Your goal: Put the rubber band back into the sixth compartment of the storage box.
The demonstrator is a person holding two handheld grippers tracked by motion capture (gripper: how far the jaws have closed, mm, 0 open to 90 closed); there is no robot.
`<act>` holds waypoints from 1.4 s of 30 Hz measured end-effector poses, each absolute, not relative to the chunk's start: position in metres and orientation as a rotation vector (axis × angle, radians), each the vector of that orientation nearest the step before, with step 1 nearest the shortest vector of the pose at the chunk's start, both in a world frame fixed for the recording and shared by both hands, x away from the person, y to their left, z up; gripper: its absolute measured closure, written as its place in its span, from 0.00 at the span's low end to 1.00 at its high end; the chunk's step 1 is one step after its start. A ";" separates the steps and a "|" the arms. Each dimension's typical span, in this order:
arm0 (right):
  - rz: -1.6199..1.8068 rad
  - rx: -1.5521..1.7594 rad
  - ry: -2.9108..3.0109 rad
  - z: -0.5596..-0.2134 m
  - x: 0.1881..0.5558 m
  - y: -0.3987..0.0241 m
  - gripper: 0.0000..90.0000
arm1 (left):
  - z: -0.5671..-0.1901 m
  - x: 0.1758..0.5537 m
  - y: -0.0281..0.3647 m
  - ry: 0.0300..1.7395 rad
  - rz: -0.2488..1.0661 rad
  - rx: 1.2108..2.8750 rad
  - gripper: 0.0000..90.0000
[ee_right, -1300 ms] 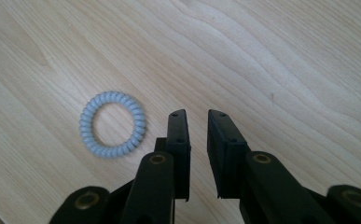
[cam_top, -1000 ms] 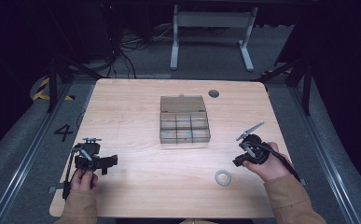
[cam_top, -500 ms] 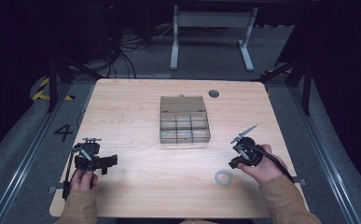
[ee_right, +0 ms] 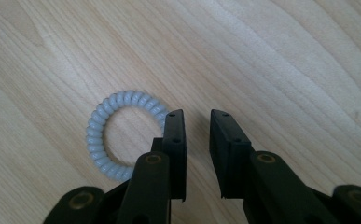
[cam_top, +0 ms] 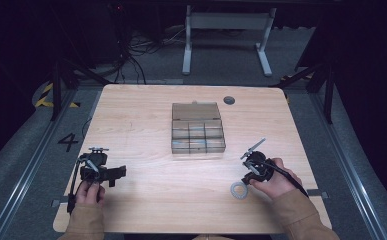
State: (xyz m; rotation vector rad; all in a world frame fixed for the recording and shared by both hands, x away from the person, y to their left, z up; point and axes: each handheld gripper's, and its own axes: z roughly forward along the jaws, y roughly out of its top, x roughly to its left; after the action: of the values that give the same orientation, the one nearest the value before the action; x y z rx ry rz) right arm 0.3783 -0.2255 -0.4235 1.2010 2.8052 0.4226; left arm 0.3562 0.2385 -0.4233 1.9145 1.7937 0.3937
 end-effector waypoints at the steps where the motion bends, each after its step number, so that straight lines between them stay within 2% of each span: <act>1: 0.419 1.194 2.812 -0.423 0.378 -0.225 0.85 | -0.423 0.356 0.238 1.794 0.394 1.915 0.18; 19: 0.438 1.155 2.870 -0.422 0.370 -0.216 0.83 | -0.423 0.356 0.239 1.793 0.392 1.915 0.18; 34: 0.346 1.109 2.850 -0.429 0.368 -0.208 0.91 | -0.423 0.356 0.239 1.796 0.391 1.914 0.18; 42: 0.357 1.121 2.861 -0.429 0.369 -0.209 0.92 | -0.423 0.356 0.239 1.794 0.391 1.915 0.18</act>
State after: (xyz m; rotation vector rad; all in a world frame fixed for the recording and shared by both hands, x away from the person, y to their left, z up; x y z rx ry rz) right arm 0.3686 -0.2086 -0.4286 1.1205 2.8607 0.3567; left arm 0.3562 0.2386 -0.4232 1.9149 1.7944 0.3906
